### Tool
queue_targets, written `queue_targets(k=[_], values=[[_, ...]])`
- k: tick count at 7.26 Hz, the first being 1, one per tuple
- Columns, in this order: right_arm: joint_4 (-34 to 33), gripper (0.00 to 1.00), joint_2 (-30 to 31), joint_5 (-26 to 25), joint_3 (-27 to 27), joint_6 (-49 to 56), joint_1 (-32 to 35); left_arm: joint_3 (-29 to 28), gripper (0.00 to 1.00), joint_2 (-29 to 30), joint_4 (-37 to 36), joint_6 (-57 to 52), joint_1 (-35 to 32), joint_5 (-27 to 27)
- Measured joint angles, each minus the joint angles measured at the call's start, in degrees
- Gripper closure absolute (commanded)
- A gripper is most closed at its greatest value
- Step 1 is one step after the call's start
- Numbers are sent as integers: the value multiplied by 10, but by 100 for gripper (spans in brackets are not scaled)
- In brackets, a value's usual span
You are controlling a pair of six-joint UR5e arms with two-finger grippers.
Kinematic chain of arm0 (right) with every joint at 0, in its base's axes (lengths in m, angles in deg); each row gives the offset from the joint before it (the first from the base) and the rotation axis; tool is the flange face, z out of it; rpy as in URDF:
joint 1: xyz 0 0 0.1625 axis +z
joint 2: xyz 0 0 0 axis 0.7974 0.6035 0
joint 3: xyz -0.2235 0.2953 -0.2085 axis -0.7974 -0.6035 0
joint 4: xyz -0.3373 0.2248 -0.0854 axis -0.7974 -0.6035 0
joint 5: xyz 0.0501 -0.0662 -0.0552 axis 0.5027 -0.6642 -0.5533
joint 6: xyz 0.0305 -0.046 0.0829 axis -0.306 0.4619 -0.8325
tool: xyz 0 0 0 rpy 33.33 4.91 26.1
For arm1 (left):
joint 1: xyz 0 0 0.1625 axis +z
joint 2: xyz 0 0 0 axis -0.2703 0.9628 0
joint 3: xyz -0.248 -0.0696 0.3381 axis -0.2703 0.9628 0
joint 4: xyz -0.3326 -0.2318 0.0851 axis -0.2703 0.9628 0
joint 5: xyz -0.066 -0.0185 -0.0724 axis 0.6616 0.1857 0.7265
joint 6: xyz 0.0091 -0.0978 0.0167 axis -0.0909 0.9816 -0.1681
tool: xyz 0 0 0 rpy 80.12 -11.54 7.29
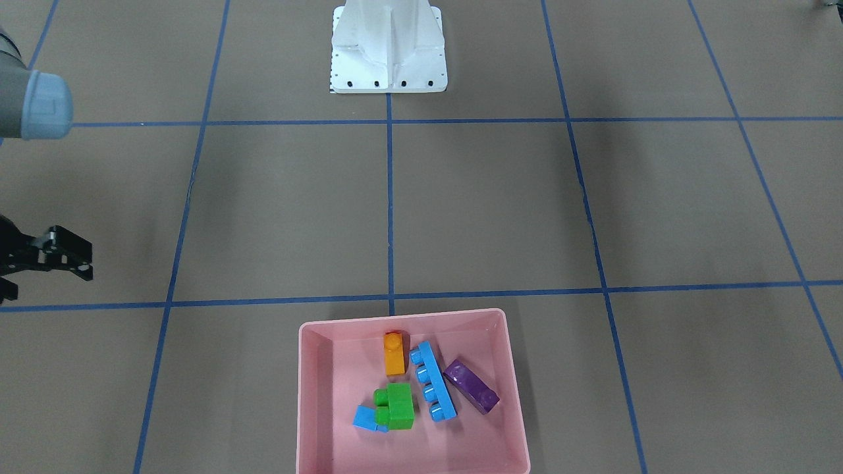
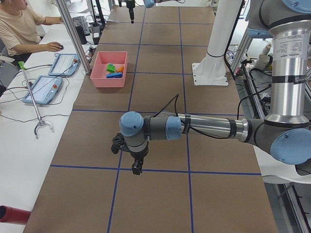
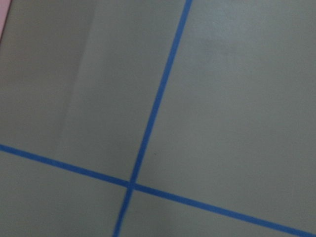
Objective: Put all blocks into box
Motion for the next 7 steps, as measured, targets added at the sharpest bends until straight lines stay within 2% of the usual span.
queue_targets(k=[2,4,5,7], values=[[1,0,159,1,95,71,54,2,0,0,0,-2,-9,1],[2,0,279,-3,146,114,108,3,0,-2,0,0,-10,0],[2,0,318,-4,152,148,124,4,0,-3,0,1,-11,1],[2,0,349,-5,151,174,134,11,0,-2,0,0,-11,2]])
